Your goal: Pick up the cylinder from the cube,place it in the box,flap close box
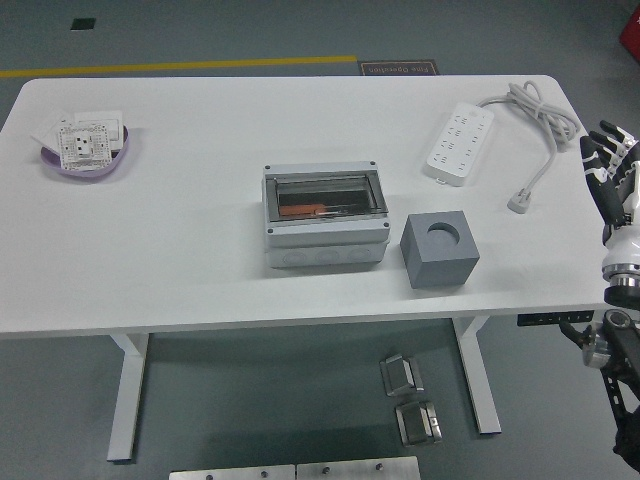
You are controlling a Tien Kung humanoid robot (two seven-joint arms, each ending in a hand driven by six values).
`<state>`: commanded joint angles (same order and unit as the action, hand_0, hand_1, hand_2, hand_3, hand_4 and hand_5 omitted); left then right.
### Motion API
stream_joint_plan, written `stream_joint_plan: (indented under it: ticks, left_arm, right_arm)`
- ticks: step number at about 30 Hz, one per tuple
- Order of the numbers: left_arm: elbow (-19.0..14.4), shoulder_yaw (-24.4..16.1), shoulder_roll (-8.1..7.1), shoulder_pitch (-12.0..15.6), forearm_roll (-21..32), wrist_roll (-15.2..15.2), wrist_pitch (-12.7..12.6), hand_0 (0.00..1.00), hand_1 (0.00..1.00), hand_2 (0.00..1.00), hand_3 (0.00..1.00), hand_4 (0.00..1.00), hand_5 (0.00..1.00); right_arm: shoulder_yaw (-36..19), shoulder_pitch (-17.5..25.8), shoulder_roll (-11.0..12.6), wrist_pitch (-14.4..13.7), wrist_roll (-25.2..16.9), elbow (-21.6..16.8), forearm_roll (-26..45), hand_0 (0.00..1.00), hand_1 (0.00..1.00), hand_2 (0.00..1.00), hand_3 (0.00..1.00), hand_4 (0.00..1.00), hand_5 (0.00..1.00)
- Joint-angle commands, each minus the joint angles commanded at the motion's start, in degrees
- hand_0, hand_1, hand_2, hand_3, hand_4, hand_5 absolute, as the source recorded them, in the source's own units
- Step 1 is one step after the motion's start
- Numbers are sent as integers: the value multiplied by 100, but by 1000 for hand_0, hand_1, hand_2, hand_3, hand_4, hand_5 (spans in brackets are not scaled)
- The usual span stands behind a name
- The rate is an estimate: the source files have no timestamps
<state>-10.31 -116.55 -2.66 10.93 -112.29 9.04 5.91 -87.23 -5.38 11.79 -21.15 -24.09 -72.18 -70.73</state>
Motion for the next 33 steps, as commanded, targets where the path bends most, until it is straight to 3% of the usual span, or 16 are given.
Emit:
stream_joint_plan:
  ticks: [33]
  left_arm:
    - [0,-11,25,36,-2,11,2,622,573,540,583,429,73]
  right_arm:
    - [-83,32,-30,-42,-12,1,-22,801,736,736,759,944,628]
